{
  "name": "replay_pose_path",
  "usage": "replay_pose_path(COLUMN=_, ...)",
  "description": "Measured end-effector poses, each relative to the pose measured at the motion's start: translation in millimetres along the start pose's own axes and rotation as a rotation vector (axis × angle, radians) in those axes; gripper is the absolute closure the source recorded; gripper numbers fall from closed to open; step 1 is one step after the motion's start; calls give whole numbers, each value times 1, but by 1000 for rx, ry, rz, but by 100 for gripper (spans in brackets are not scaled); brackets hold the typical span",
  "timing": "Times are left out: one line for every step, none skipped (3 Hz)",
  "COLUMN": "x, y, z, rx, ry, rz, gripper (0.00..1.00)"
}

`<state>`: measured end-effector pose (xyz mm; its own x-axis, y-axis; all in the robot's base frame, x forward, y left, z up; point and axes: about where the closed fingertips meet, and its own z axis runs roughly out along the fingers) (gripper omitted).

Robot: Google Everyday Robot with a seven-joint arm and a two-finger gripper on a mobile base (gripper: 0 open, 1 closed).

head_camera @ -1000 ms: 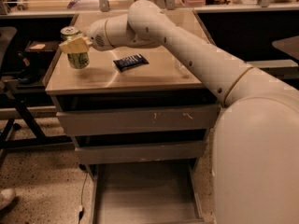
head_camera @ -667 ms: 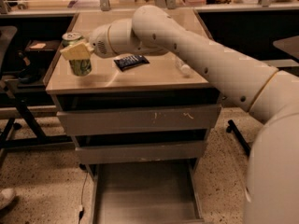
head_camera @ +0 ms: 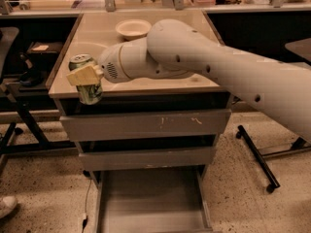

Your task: Place green can into bottom drawer

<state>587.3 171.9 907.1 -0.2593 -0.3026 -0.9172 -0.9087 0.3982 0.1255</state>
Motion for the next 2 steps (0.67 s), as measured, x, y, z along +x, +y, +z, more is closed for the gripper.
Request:
replay_pose_path(x=0, y=0, z=0, rx=1, ry=-1, rz=0, gripper=100)
replay_pose_path(x=19, y=18, z=-12, rx=46, ry=17, rz=51, gripper=100)
